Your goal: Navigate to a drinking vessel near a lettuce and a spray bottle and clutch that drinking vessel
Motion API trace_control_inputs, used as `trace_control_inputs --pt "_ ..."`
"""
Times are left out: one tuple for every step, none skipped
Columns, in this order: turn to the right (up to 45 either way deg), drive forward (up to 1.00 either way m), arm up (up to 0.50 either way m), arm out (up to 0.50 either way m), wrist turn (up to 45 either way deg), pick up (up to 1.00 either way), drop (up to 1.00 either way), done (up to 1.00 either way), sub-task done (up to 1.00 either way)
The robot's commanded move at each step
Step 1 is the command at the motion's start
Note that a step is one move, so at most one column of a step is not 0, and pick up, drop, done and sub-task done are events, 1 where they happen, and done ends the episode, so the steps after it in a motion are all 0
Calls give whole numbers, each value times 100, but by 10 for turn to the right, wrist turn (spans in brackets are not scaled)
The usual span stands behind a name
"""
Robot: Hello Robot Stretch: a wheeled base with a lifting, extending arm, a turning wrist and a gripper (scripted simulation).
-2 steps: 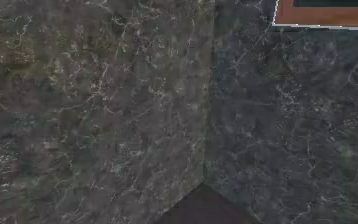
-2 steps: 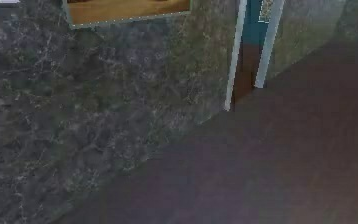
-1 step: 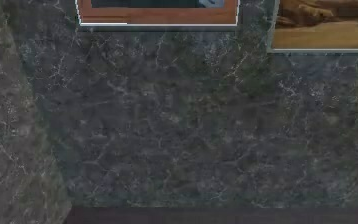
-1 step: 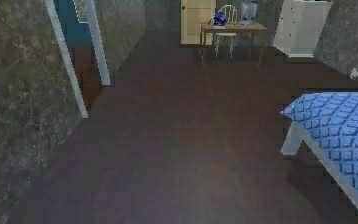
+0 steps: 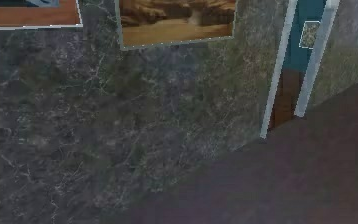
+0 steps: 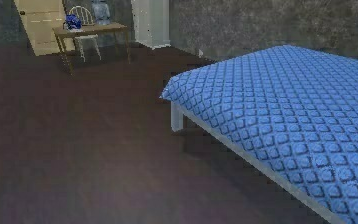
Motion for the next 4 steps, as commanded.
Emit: trace_control_inputs --pt "0 30 0 0 0 0 0 0 0" --pt "450 0 0 0 0 0 0 0 0" --pt "60 0 0 0 0 0 0 0 0" --pt "0 100 0 0 0 0 0 0 0"
